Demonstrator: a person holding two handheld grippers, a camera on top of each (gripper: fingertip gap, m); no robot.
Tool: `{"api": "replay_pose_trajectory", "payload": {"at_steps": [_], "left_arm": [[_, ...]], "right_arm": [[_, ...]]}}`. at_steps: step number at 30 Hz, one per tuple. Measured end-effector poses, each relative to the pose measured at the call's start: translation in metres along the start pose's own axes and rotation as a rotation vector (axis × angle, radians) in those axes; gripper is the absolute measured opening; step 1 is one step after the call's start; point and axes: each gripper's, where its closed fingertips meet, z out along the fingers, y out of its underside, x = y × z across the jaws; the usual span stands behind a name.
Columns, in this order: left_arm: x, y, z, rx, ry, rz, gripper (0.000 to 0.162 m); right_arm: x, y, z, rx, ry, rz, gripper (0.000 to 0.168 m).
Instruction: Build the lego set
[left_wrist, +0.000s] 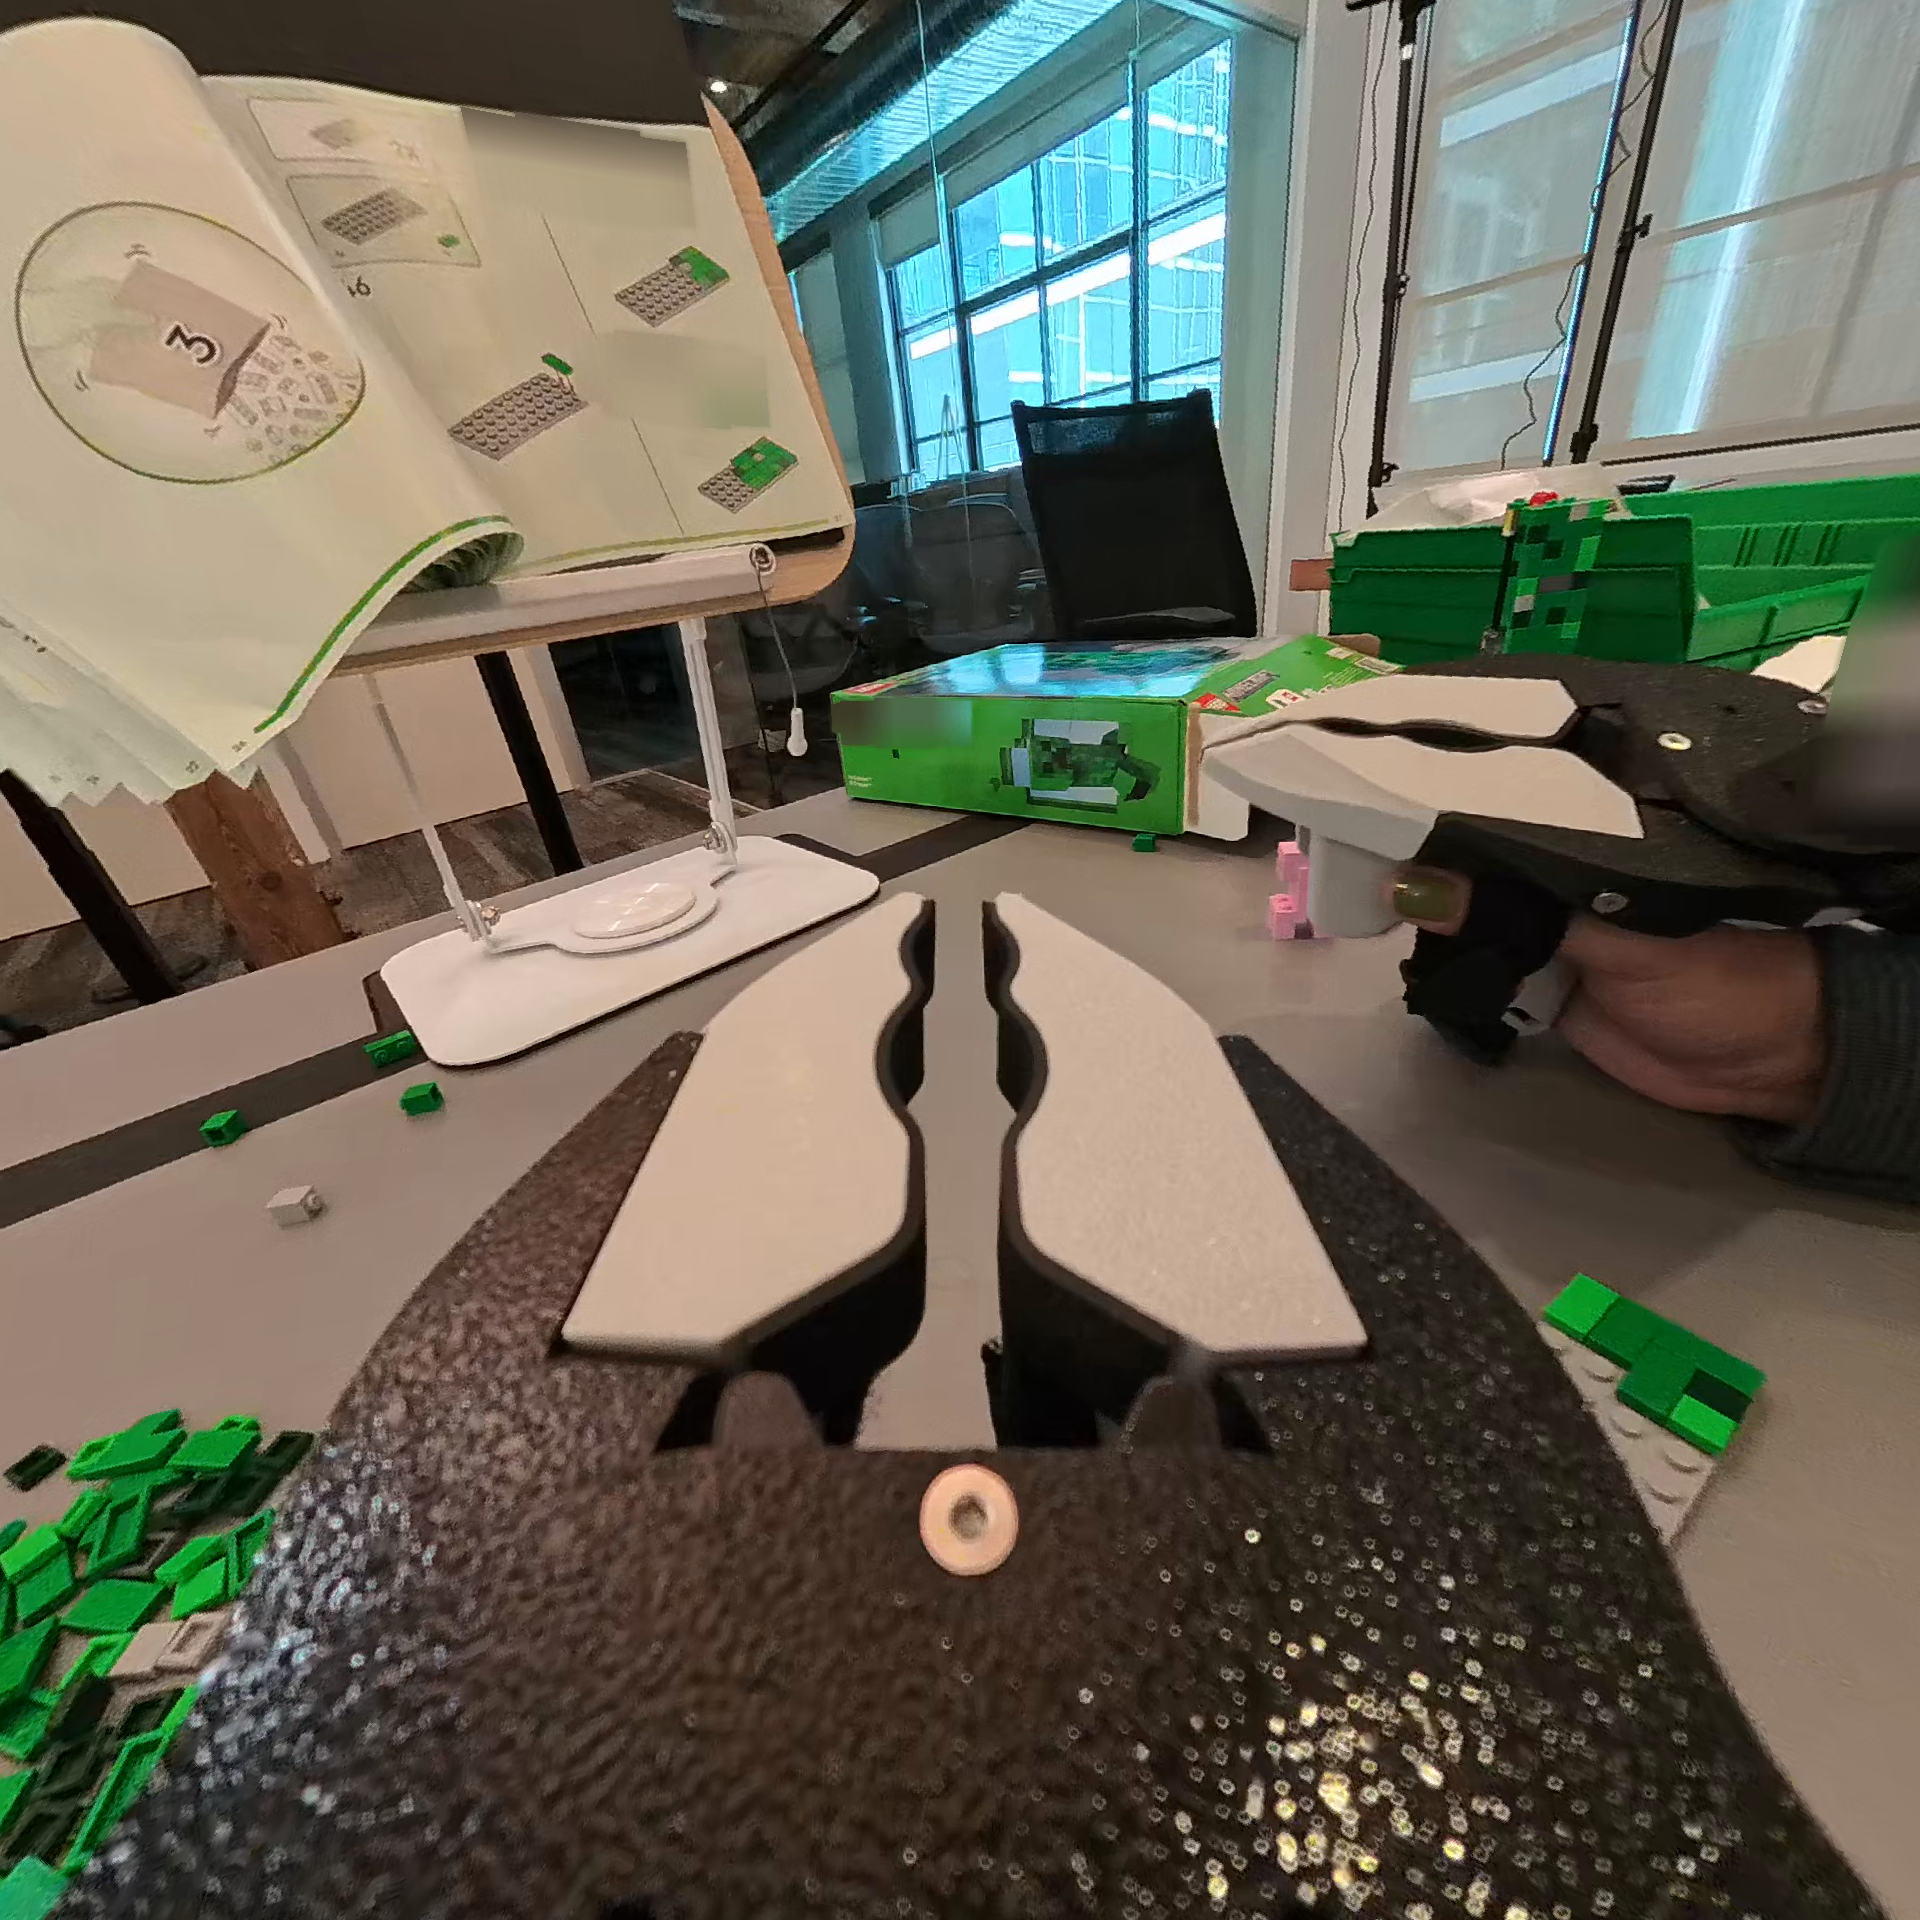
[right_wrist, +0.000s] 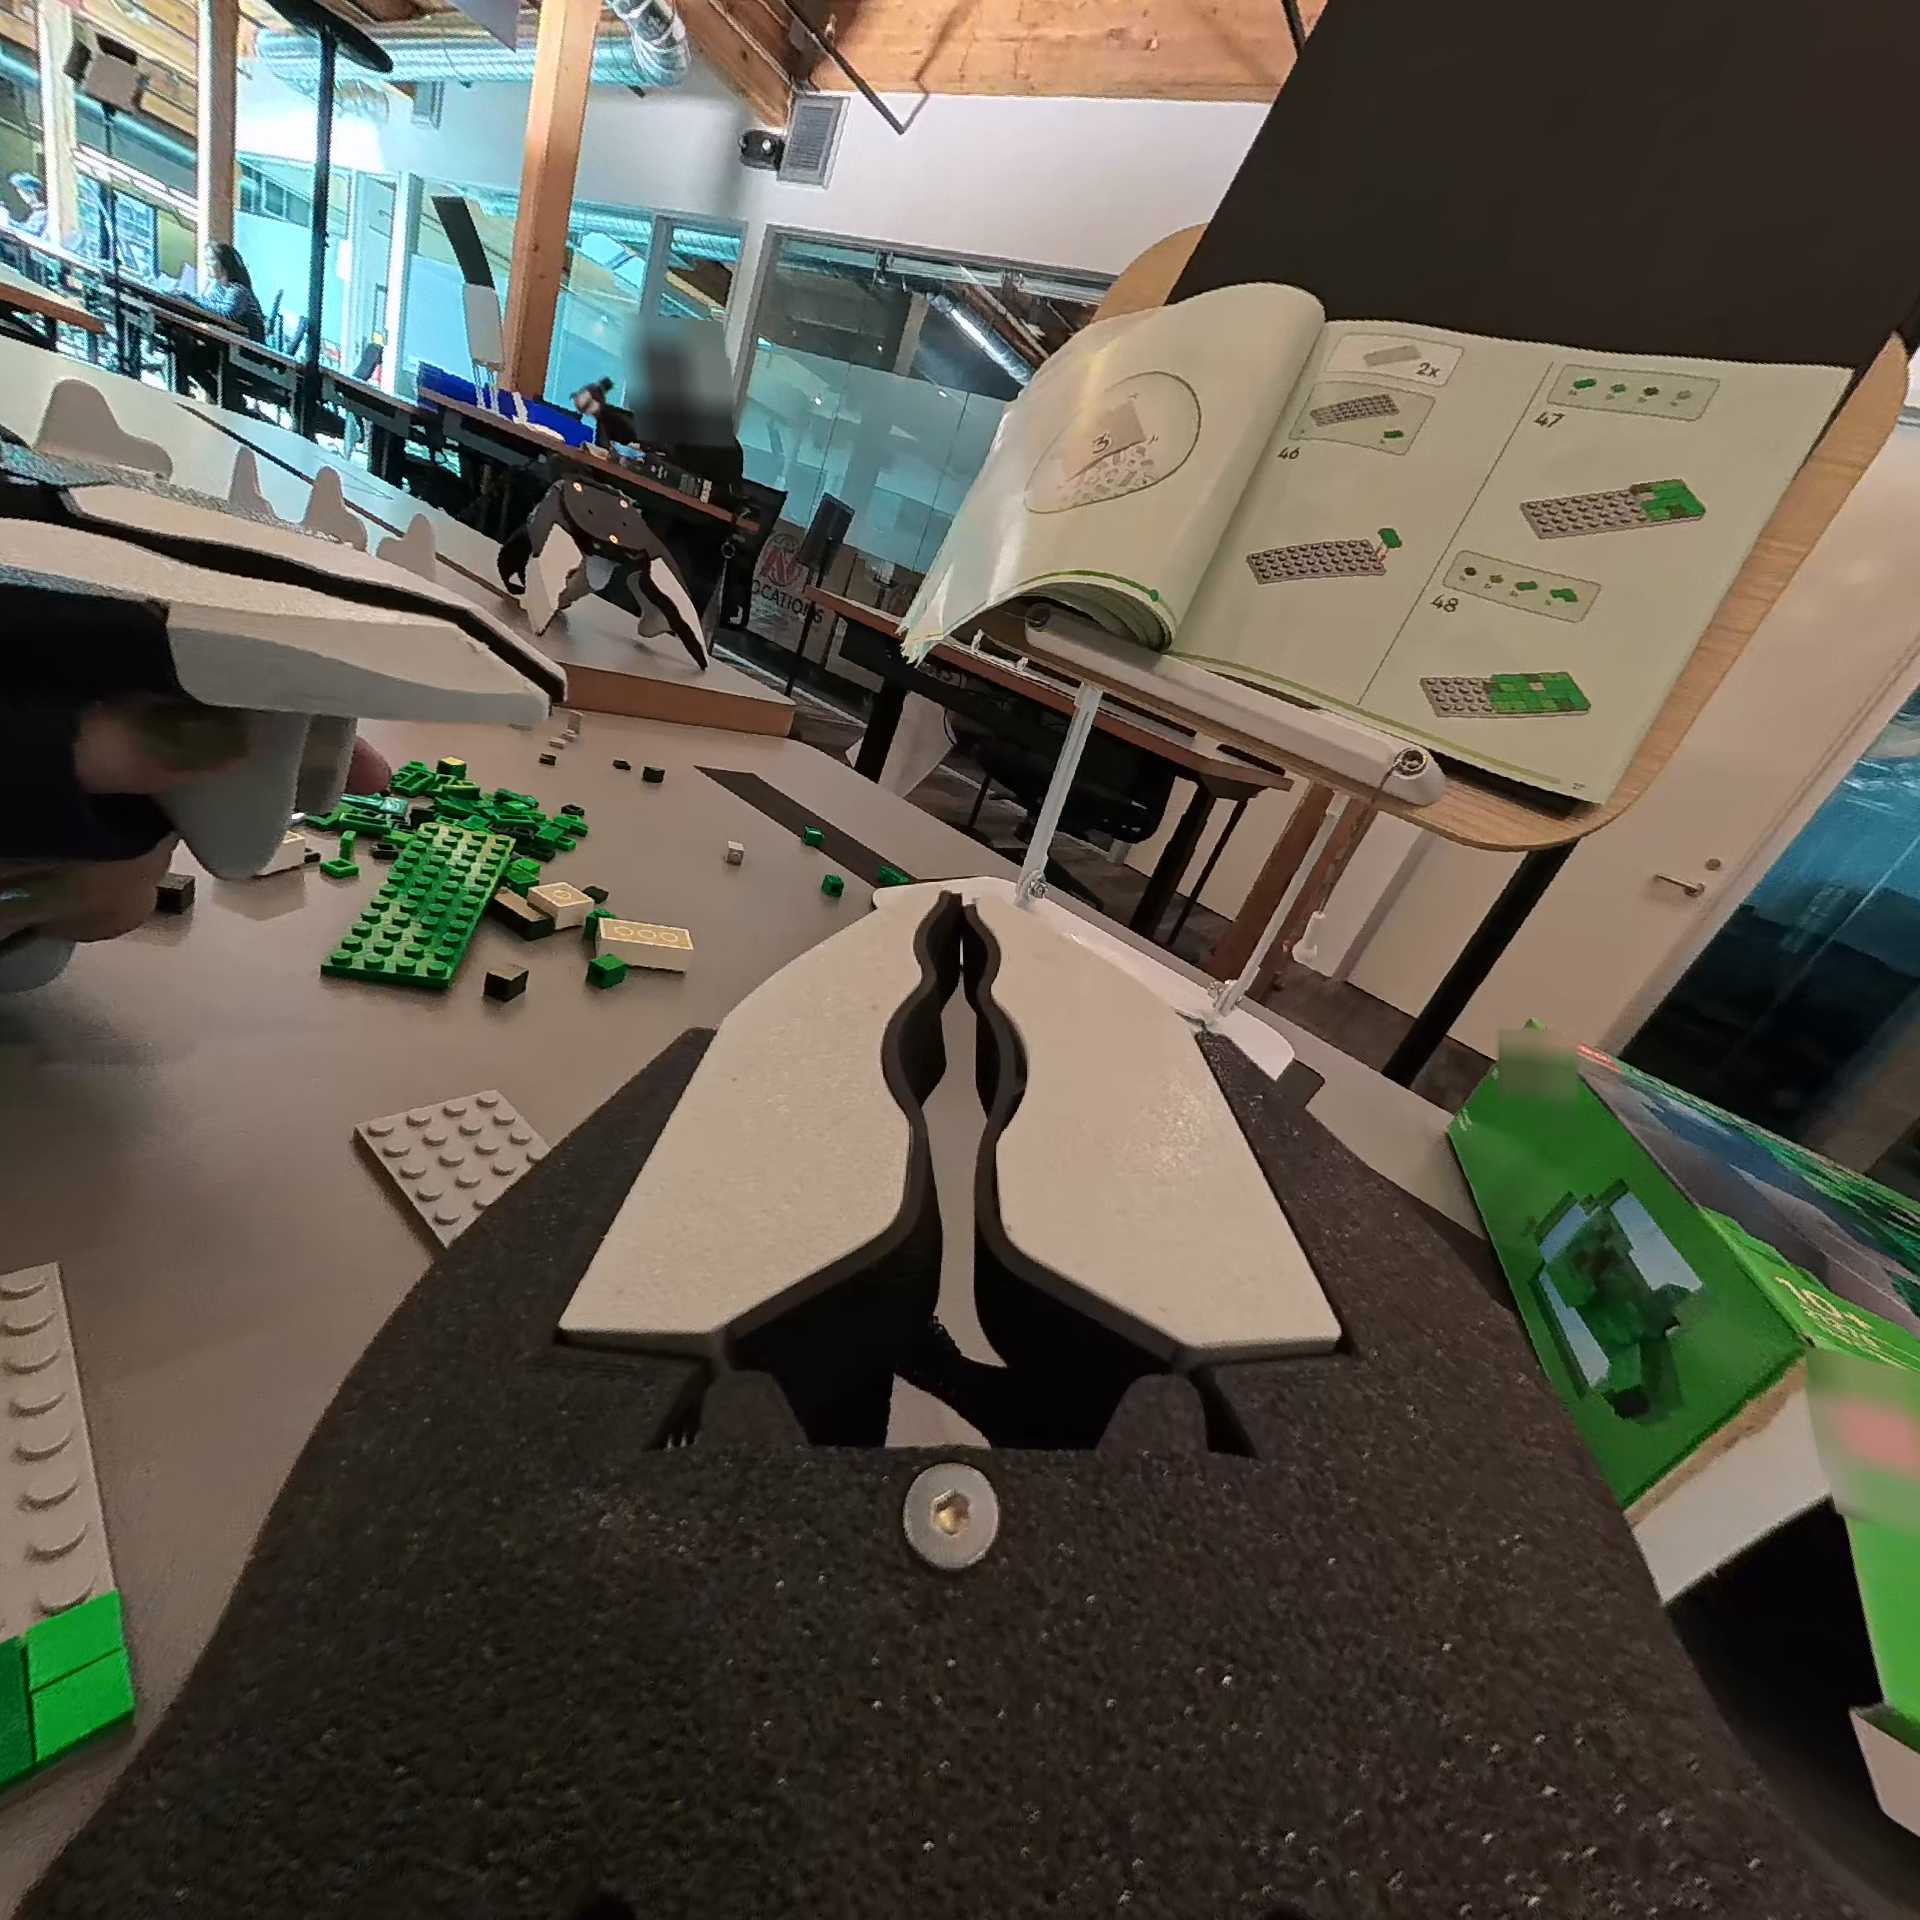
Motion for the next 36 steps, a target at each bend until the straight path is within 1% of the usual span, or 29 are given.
{"api": "replay_pose_trajectory", "payload": {"at_steps": [4, 8, 13, 27, 30, 34, 36], "left_arm": [[0.009, 0.002, 0.002, -0.024, 0.04, 0.025, 0.005], [0.01, 0.003, 0.003, -0.03, 0.04, 0.047, 0.004], [0.007, 0.004, 0.003, -0.028, 0.034, 0.024, 0.004], [0.006, 0.003, 0.003, -0.022, 0.023, 0.025, 0.004], [0.012, 0.002, 0.003, -0.024, 0.043, 0.063, 0.005], [0.027, -0.001, 0.003, -0.029, 0.051, 0.179, 0.01], [0.033, 0.001, 0.0, -0.044, 0.036, 0.181, 0.011]], "right_arm": [[-0.001, 0.001, 0.0, -0.004, -0.001, -0.009, 0.0], [-0.001, 0.001, 0.0, -0.008, -0.002, -0.008, 0.0], [-0.004, 0.004, 0.001, -0.035, -0.022, 0.015, 0.0], [-0.008, 0.004, 0.001, -0.037, -0.033, -0.025, 0.0], [-0.008, 0.004, 0.001, -0.035, -0.036, -0.028, 0.0], [-0.008, 0.004, 0.0, -0.036, -0.035, -0.019, 0.0], [-0.002, 0.01, 0.002, -0.087, 0.008, -0.04, 0.0]]}}
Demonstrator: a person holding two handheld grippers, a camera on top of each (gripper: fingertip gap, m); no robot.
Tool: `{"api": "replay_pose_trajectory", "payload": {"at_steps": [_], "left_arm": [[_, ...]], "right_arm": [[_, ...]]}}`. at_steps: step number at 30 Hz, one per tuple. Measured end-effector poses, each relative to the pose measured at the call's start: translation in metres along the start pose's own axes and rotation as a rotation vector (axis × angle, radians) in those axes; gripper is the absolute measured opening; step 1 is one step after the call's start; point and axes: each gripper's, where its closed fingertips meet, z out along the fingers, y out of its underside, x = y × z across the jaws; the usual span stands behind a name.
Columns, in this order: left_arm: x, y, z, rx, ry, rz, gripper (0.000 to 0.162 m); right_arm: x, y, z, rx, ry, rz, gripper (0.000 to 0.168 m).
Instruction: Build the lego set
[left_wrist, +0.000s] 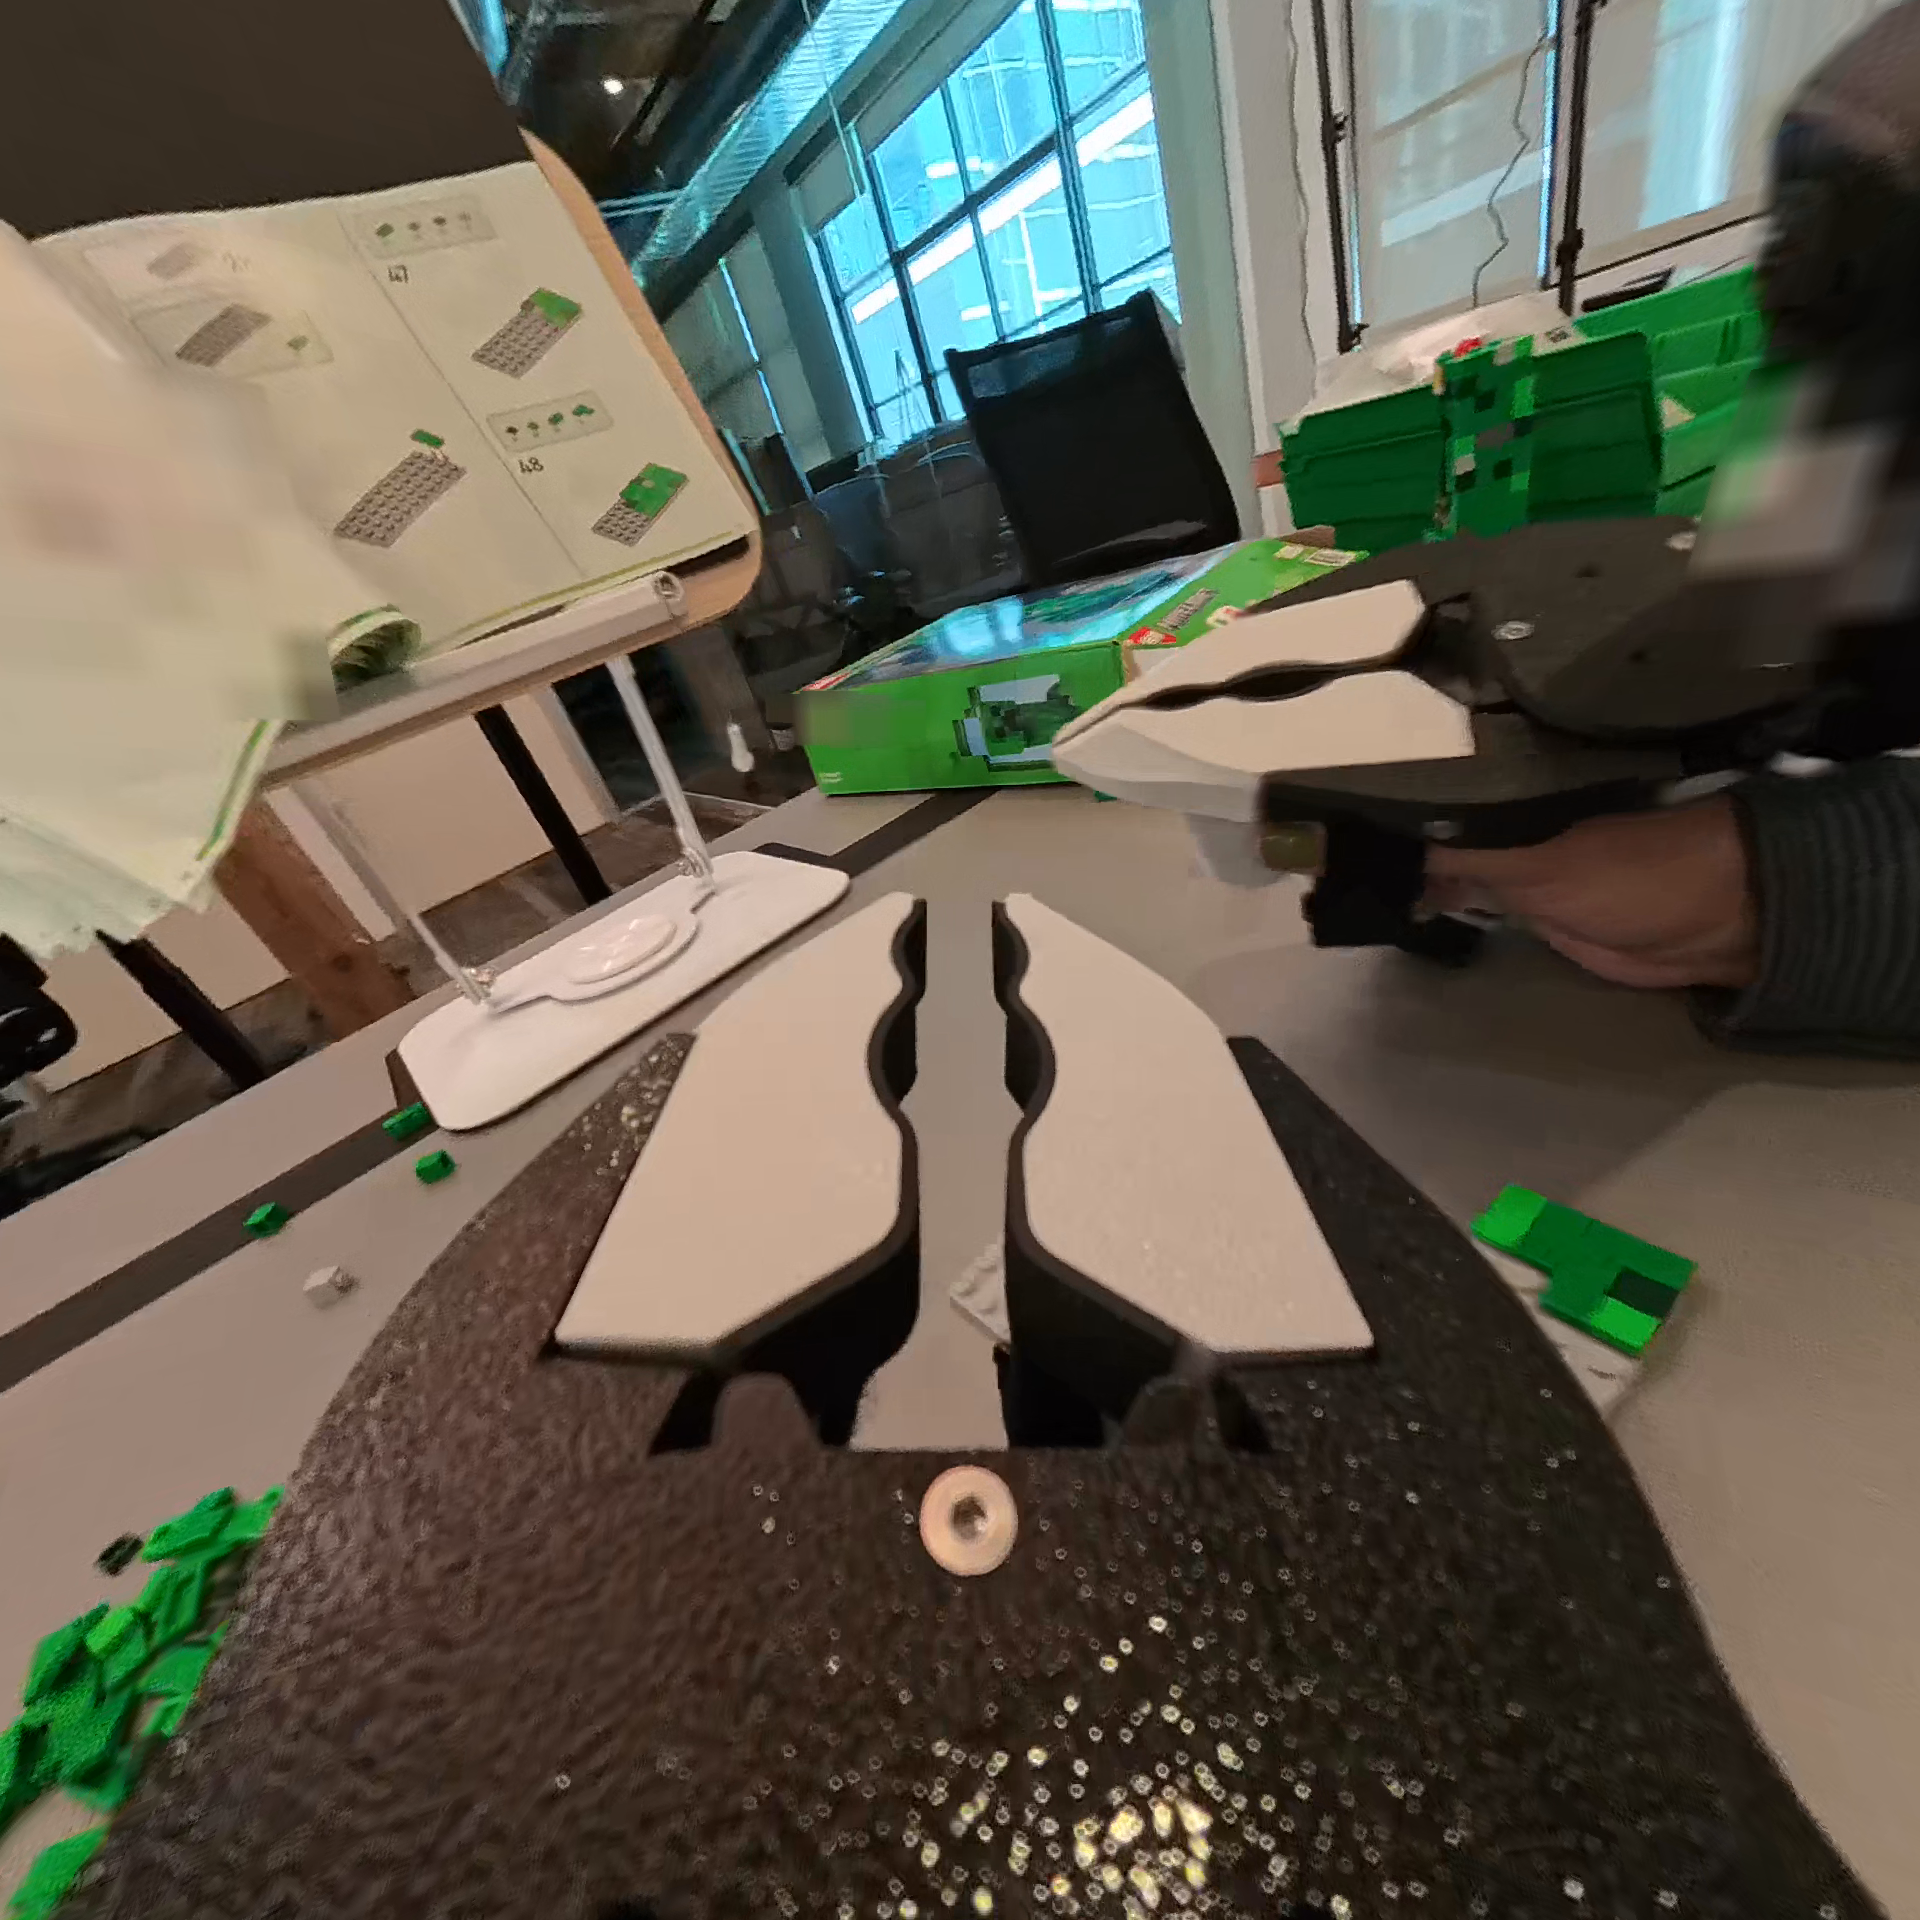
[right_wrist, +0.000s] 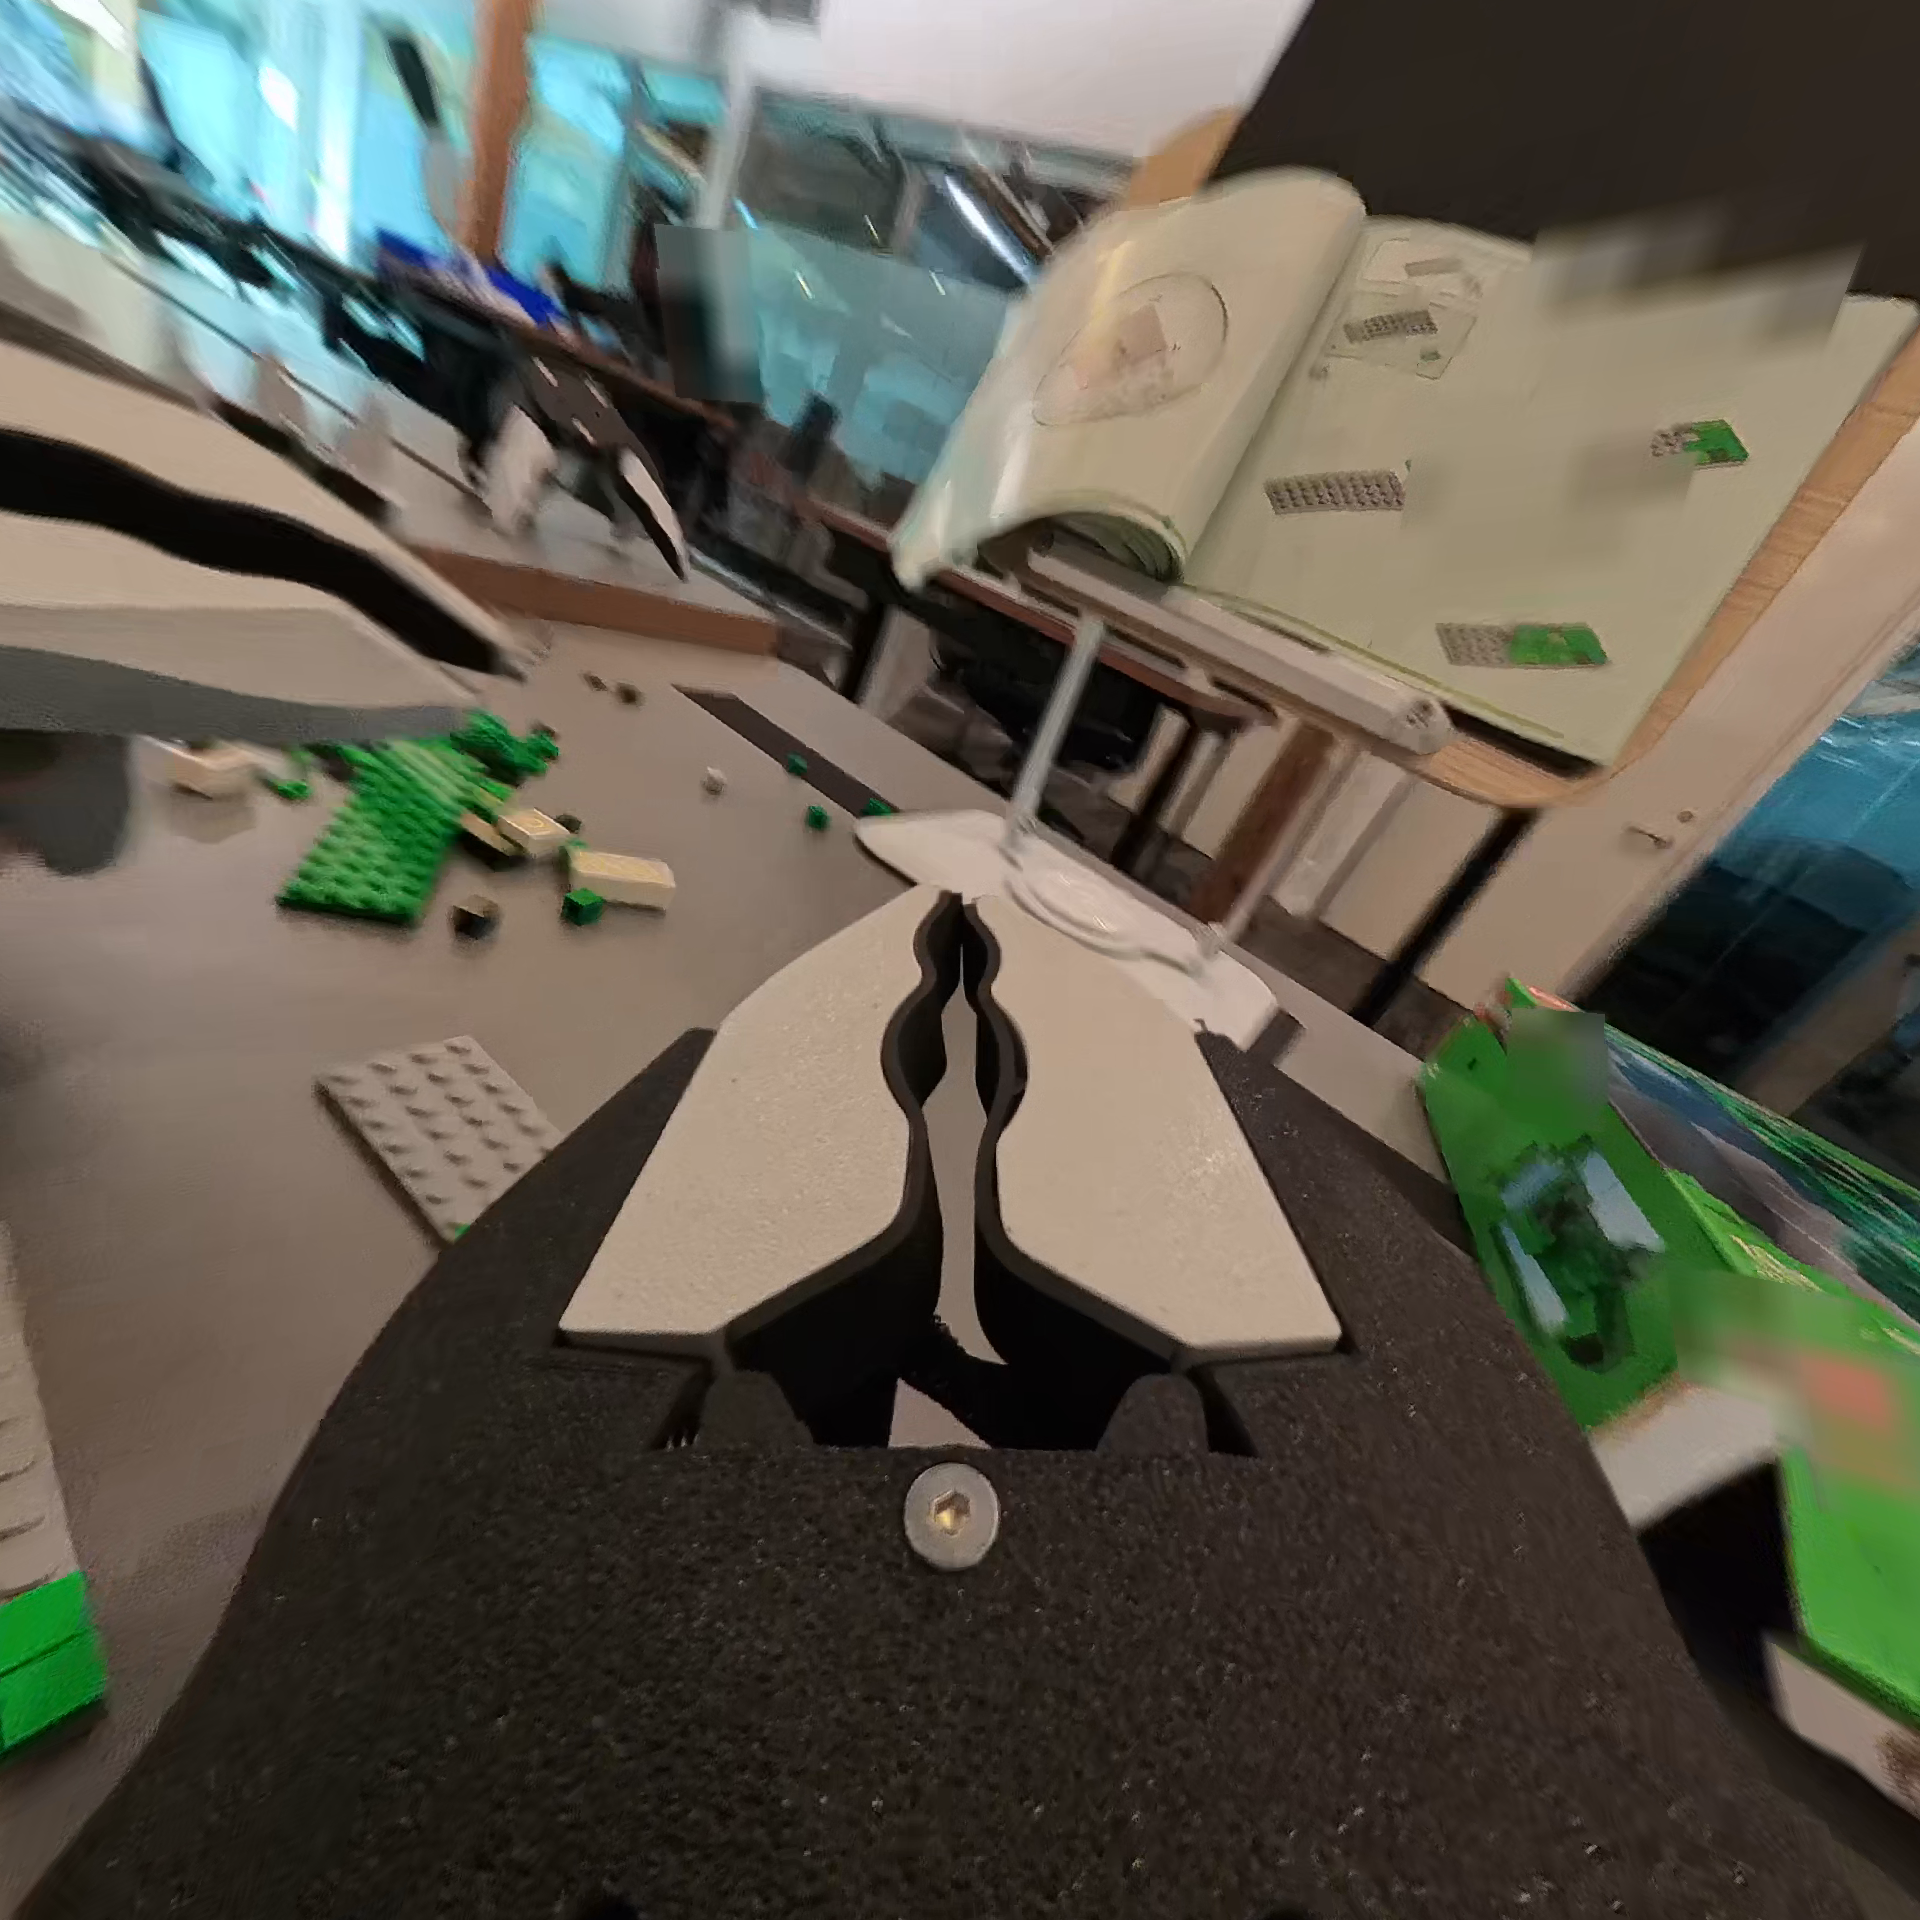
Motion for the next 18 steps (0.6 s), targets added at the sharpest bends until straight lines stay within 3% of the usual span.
{"api": "replay_pose_trajectory", "payload": {"at_steps": [2, 6, 10, 14, 18], "left_arm": [[0.013, -0.003, -0.01, 0.001, 0.044, 0.012, 0.011], [0.012, -0.016, -0.039, 0.107, 0.067, 0.105, 0.005], [0.012, -0.005, -0.029, 0.062, 0.15, 0.08, 0.0], [0.027, -0.003, -0.029, 0.06, 0.244, 0.097, 0.0], [0.045, -0.007, -0.035, 0.099, 0.296, 0.212, 0.0]], "right_arm": [[0.007, 0.011, 0.002, -0.096, 0.059, -0.054, 0.0], [-0.01, 0.009, 0.003, -0.107, -0.033, -0.07, 0.0], [-0.02, 0.01, 0.016, -0.243, -0.158, -0.194, 0.0], [-0.047, -0.008, 0.063, -0.331, -0.421, -0.017, 0.0], [-0.073, 0.0, 0.114, -0.49, -0.636, -0.017, 0.016]]}}
